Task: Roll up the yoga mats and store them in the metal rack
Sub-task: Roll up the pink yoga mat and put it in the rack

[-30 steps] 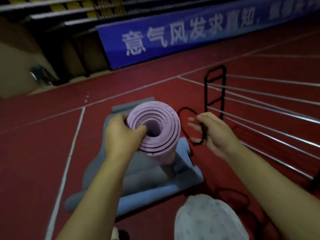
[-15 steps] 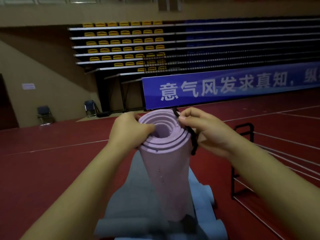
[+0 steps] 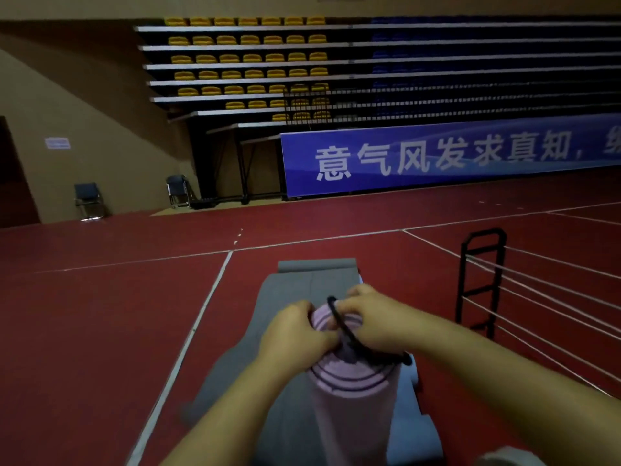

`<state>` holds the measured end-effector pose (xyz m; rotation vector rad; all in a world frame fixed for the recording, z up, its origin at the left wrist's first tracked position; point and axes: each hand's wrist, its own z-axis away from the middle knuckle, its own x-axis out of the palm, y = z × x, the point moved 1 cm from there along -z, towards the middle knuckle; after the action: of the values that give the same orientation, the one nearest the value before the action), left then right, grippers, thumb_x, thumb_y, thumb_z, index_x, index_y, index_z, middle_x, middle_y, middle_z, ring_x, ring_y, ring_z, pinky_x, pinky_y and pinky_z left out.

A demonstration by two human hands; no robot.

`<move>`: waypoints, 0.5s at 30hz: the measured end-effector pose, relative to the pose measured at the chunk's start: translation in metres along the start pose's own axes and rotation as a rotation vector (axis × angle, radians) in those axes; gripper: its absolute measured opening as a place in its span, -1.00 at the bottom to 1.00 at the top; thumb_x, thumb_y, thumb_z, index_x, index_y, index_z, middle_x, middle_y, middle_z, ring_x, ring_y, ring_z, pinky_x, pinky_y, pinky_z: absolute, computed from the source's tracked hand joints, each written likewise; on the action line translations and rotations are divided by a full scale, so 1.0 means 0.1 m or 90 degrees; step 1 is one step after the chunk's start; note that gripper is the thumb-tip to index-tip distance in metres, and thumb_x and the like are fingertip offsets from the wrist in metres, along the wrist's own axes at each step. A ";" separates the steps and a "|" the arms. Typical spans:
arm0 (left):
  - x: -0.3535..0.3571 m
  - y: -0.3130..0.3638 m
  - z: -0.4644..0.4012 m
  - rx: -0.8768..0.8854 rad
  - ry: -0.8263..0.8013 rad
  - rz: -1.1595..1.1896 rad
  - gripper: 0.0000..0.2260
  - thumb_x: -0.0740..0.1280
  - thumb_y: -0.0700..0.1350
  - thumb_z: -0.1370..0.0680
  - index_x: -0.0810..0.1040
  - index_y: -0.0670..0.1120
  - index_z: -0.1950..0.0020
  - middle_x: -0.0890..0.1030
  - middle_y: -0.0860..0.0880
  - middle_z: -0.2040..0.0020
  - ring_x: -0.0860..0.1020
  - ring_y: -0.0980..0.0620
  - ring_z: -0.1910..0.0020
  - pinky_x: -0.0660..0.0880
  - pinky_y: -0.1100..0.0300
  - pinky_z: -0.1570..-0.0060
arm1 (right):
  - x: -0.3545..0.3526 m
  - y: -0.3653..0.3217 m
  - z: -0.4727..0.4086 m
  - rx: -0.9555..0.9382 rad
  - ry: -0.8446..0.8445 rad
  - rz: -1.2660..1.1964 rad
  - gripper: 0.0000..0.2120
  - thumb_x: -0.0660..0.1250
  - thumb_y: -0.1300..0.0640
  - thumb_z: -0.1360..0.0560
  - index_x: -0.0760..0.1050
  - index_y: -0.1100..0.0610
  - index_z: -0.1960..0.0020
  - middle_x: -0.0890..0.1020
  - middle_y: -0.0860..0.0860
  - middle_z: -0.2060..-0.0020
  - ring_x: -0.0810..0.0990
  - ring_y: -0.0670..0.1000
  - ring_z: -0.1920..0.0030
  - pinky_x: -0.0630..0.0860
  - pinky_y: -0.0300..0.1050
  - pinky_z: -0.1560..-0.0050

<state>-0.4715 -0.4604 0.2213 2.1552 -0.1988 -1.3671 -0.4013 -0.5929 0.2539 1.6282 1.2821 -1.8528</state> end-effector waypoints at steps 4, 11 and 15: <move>-0.04 0.03 -0.11 0.024 -0.059 0.002 -0.45 0.41 0.07 -0.41 0.34 0.00 -0.35 0.59 -0.03 0.08 0.55 -0.05 0.12 0.43 0.11 0.22 | -0.02 0.08 -0.02 0.019 0.050 0.033 -0.79 0.32 0.20 -0.50 0.30 0.05 -0.01 0.34 0.03 -0.01 0.42 0.10 0.06 0.39 -0.06 0.08; -0.11 -0.11 -0.11 0.048 -0.181 0.080 -0.30 0.40 0.09 -0.47 0.09 0.20 -0.51 0.46 -0.09 -0.12 0.52 0.01 0.09 0.47 0.20 0.21 | 0.00 0.21 -0.08 -0.047 0.004 -0.091 -0.57 0.43 0.15 -0.43 0.30 0.06 -0.21 0.48 0.06 -0.09 0.52 0.10 -0.05 0.51 0.12 -0.07; -0.23 -0.13 -0.21 -0.011 -0.200 0.278 -0.56 0.20 -0.13 -0.59 0.34 0.32 -0.36 0.58 -0.02 -0.08 0.57 0.02 0.12 0.53 0.19 0.16 | 0.02 0.32 -0.09 -0.053 0.030 -0.159 -0.56 0.46 0.15 -0.41 0.34 -0.01 -0.19 0.49 -0.01 -0.11 0.53 0.03 -0.08 0.51 0.00 -0.07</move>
<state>-0.4664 -0.4320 0.2381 1.7333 -0.7286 -1.4218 -0.3719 -0.6020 0.2405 1.5355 1.6250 -1.8798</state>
